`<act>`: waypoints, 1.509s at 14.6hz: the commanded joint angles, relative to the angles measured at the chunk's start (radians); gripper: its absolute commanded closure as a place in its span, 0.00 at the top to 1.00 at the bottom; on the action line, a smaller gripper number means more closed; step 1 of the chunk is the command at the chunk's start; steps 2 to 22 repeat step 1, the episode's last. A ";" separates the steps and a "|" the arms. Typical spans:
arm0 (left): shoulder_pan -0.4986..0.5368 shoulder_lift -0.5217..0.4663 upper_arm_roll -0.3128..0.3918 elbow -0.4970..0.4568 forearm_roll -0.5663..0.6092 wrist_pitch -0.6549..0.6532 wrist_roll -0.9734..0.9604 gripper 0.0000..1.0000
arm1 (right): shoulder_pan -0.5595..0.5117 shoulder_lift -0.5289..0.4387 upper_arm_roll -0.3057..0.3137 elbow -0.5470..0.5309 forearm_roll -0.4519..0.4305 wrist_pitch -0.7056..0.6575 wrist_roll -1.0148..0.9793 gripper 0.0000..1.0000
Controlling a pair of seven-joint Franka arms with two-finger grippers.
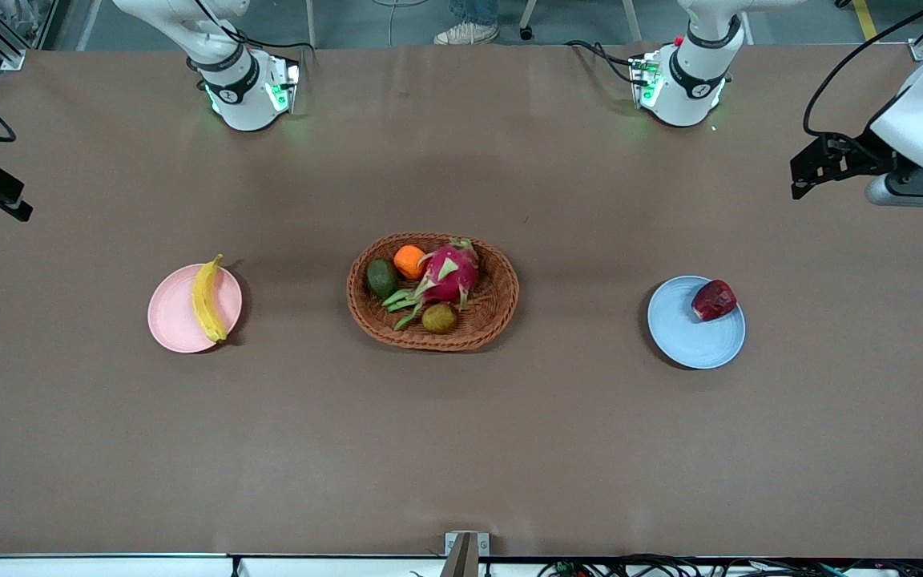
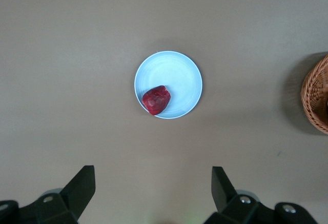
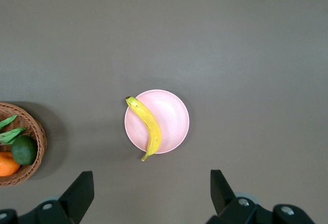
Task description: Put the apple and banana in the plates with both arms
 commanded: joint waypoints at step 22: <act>0.020 -0.004 -0.003 0.011 0.017 -0.005 0.011 1.00 | 0.001 -0.036 0.001 -0.045 -0.019 0.007 0.001 1.00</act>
